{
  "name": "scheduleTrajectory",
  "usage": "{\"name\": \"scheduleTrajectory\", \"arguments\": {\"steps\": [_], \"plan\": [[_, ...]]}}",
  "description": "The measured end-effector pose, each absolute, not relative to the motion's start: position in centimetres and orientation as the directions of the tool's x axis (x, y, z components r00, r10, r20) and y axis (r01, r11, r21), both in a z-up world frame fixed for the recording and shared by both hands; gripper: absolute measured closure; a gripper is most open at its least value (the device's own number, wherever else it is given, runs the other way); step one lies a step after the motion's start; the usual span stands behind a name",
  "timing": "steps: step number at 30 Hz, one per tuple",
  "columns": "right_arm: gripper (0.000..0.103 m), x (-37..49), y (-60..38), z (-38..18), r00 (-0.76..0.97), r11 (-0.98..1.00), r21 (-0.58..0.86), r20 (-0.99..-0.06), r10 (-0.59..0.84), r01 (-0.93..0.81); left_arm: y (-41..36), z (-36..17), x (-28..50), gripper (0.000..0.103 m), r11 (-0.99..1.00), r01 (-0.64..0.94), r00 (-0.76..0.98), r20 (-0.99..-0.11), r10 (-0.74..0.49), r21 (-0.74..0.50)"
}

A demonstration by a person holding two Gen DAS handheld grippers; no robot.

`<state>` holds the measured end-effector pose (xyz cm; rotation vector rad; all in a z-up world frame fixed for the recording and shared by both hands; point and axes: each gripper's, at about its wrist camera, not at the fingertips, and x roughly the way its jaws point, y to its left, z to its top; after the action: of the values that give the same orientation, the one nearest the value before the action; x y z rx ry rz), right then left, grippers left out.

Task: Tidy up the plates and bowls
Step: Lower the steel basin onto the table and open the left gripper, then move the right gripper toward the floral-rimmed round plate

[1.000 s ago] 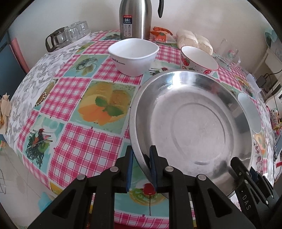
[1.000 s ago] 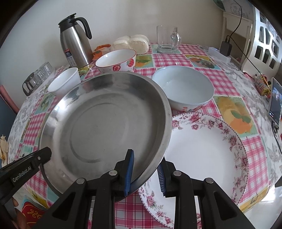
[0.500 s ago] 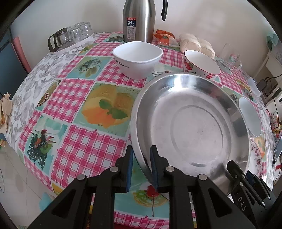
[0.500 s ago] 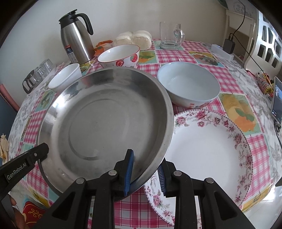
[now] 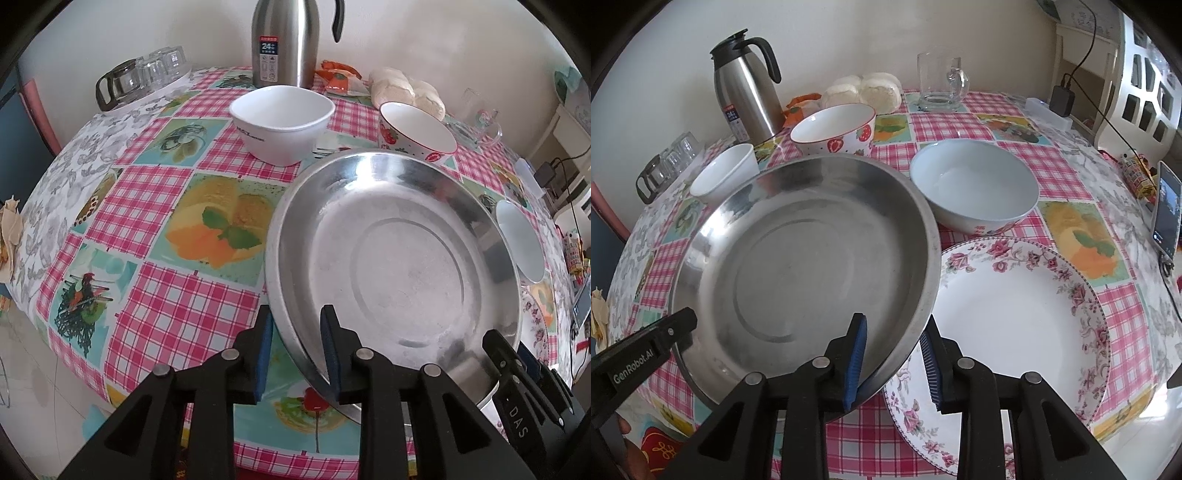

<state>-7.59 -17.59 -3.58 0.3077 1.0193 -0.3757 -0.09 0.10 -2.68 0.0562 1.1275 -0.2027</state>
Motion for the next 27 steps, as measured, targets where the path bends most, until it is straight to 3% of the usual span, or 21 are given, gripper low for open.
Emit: {"name": "scheduleTrajectory", "arguments": {"steps": [12, 15, 17, 19, 23, 27], "plan": [[0.070, -8.0, -17.8, -2.8, 0.485, 0.884, 0.083, -0.858, -0.171, 0.459, 0.4, -2.5, 0.0, 0.074, 0.983, 0.171, 0.419, -0.899, -0.131, -0.064], [0.070, -8.2, -17.8, -2.4, 0.499, 0.884, 0.089, -0.849, -0.173, 0.460, 0.8, -2.2, 0.0, 0.062, 0.986, 0.149, 0.435, -0.891, -0.129, -0.070], [0.062, -8.2, -17.7, -2.2, 0.503, 0.884, 0.092, -0.847, -0.173, 0.459, 0.9, -2.1, 0.0, 0.050, 0.987, 0.145, 0.439, -0.890, -0.126, -0.068], [0.040, -8.2, -17.6, -2.1, 0.507, 0.883, 0.091, -0.844, -0.177, 0.461, 0.8, -2.2, 0.0, 0.041, 0.988, 0.145, 0.438, -0.891, -0.118, -0.059], [0.033, -8.2, -17.6, -2.1, 0.513, 0.885, 0.094, -0.840, -0.175, 0.456, 0.9, -2.2, 0.1, 0.031, 0.990, 0.135, 0.436, -0.894, -0.101, -0.046], [0.022, -8.1, -17.6, -2.1, 0.525, 0.890, 0.103, -0.835, -0.166, 0.445, 1.1, -2.2, 0.1, 0.030, 0.992, 0.122, 0.441, -0.893, -0.091, -0.040]]}}
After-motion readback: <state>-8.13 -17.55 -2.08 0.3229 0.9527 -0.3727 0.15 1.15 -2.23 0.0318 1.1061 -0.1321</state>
